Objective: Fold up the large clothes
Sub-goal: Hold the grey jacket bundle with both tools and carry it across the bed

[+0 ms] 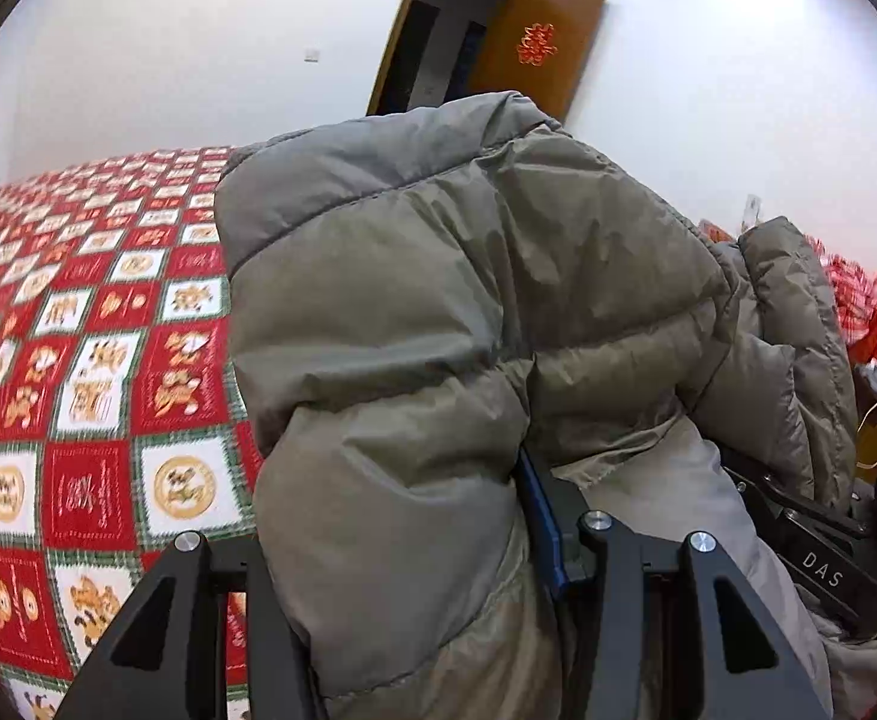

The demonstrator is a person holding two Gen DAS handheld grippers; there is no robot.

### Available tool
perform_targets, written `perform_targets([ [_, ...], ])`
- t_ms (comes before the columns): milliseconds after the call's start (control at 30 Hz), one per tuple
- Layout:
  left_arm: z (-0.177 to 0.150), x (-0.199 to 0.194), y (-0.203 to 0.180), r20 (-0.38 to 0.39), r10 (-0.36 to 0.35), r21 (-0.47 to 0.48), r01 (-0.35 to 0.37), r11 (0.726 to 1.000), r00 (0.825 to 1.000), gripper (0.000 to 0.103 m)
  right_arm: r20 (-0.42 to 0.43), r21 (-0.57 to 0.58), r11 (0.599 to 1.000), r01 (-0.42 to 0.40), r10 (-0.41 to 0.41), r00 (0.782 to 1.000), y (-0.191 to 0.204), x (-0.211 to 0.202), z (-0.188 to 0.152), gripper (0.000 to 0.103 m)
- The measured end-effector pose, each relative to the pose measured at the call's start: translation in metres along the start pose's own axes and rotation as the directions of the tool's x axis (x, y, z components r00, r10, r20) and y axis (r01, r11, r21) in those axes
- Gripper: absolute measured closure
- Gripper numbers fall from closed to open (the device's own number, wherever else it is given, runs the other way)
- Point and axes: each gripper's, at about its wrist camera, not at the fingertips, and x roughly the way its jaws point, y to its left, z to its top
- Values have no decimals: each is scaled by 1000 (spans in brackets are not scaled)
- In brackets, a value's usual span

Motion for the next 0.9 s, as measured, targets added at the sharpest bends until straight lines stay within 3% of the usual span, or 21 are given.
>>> perform_targets([
  [367,16,30,-49,-16,78,117,-76,990,997,54,3,74,997,32,-32,999,-45,-2,-1,77],
  [900,23,97,-41,-116,190,116,-176,978,975,54,-85,151,988,-16,29,996,-70,53,1,77],
])
